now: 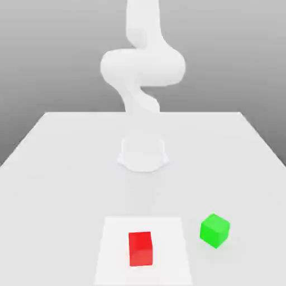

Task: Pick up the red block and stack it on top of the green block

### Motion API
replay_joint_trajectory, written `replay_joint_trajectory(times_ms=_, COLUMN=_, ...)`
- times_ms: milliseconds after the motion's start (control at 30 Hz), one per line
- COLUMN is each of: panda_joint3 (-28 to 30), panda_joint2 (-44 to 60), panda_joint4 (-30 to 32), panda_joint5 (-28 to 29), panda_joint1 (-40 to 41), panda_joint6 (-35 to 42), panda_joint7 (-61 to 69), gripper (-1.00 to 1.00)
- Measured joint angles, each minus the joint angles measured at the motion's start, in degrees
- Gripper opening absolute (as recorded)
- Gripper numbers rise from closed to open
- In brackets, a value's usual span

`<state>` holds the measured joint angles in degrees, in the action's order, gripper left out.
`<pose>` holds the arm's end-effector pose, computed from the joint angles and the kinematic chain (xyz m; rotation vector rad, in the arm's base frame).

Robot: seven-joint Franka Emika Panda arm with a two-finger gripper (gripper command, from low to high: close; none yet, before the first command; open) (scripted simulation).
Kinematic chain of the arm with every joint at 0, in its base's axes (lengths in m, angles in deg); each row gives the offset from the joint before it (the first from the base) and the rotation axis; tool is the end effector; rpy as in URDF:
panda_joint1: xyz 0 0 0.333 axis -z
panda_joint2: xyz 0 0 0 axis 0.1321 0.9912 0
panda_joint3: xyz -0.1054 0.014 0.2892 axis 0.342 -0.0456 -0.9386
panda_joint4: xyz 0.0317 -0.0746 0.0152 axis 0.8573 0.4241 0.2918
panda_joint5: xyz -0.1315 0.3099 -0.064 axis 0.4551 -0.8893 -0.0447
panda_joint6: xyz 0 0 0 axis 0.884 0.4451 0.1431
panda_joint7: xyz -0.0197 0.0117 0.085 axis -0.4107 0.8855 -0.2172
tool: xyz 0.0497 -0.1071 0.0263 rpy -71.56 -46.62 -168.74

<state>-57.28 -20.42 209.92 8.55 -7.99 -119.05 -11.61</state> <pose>0.3446 -0.0014 0.6521 -2.4982 1.0400 -0.9354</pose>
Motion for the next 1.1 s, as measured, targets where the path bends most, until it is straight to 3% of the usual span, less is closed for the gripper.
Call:
replay_joint_trajectory(times_ms=700, panda_joint3=1.9, panda_joint2=44.0, panda_joint4=16.1, panda_joint5=-0.7, panda_joint1=-1.4, panda_joint6=-21.3, panda_joint7=5.9, gripper=0.00)
replay_joint_trajectory(times_ms=900, panda_joint3=1.2, panda_joint2=56.4, panda_joint4=15.6, panda_joint5=-1.3, panda_joint1=-0.8, panda_joint6=-30.9, panda_joint7=6.8, gripper=0.00)
replay_joint_trajectory(times_ms=933, panda_joint3=1.0, panda_joint2=58.0, panda_joint4=15.4, panda_joint5=-1.5, panda_joint1=-0.6, panda_joint6=-32.2, panda_joint7=6.9, gripper=-1.00)
replay_joint_trajectory(times_ms=1100, panda_joint3=0.9, panda_joint2=58.0, panda_joint4=15.4, panda_joint5=-1.4, panda_joint1=-0.6, panda_joint6=-32.2, panda_joint7=6.8, gripper=-1.00)
